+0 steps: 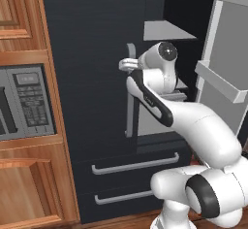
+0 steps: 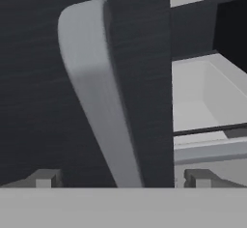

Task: There is a bowl on the dining counter. Grab a lemon wedge from the fridge and place it in the bowl. Then get the liquor bottle and glass cup from the cabinet and place them next to the bowl.

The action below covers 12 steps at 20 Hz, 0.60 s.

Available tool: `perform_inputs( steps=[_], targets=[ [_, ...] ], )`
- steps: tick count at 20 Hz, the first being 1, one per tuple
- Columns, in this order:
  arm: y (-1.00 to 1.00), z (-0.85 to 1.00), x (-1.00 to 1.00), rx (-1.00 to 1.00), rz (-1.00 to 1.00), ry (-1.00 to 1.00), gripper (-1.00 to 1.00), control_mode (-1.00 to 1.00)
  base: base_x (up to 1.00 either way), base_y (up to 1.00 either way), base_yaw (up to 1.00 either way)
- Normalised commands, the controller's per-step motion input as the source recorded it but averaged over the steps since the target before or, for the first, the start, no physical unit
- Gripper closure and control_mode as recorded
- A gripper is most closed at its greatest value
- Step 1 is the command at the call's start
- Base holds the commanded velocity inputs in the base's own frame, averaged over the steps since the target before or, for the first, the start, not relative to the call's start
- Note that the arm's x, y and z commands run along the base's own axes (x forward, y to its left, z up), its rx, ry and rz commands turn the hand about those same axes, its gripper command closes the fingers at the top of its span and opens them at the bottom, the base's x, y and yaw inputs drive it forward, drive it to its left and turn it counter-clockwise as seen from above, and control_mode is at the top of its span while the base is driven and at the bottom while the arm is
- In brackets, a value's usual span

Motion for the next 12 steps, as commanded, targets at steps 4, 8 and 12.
perform_inputs(
  steps=[4,8,12],
  targets=[
    [0.23,-0.06,0.36,0.00,0.04,0.00,-1.00,-1.00,0.00,0.00,0.00],
    [0.02,0.00,0.20,-0.03,0.00,0.02,-1.00,-1.00,0.00,0.00,0.00],
    [0.00,0.00,0.29,-0.06,0.00,0.04,-1.00,-1.00,0.00,0.00,0.00]
  ],
)
